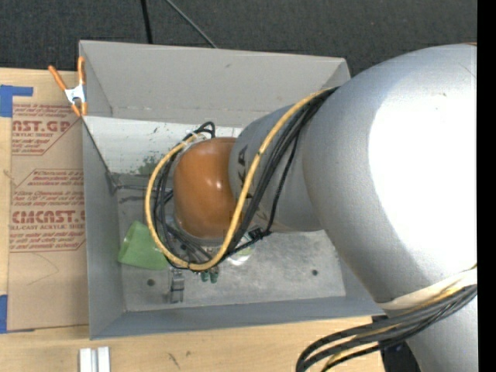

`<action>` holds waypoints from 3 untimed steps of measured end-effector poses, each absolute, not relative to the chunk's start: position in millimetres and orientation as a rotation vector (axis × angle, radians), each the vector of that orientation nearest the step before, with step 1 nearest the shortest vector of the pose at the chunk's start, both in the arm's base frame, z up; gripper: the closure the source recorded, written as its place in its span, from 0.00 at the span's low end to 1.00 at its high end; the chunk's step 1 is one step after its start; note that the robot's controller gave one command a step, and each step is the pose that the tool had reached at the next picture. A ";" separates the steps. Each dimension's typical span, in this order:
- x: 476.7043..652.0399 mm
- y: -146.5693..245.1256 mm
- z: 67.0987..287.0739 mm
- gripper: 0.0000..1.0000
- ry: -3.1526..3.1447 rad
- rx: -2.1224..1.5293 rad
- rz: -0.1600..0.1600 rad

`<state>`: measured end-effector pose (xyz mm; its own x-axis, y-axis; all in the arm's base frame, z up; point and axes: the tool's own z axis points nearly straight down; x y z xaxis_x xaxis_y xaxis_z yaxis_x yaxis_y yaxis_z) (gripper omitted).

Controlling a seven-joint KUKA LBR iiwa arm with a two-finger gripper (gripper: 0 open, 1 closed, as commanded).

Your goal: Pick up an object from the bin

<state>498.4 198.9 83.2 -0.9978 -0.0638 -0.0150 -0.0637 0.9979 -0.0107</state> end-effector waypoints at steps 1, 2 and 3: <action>528.3 224.7 73.0 0.00 3.127 0.119 -0.005; 522.4 230.1 69.6 1.00 3.139 0.106 0.001; 513.8 227.6 218.6 1.00 3.132 0.106 0.007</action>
Offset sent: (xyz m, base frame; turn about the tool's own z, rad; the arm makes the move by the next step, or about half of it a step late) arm 0.0238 0.0312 -0.0132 0.1315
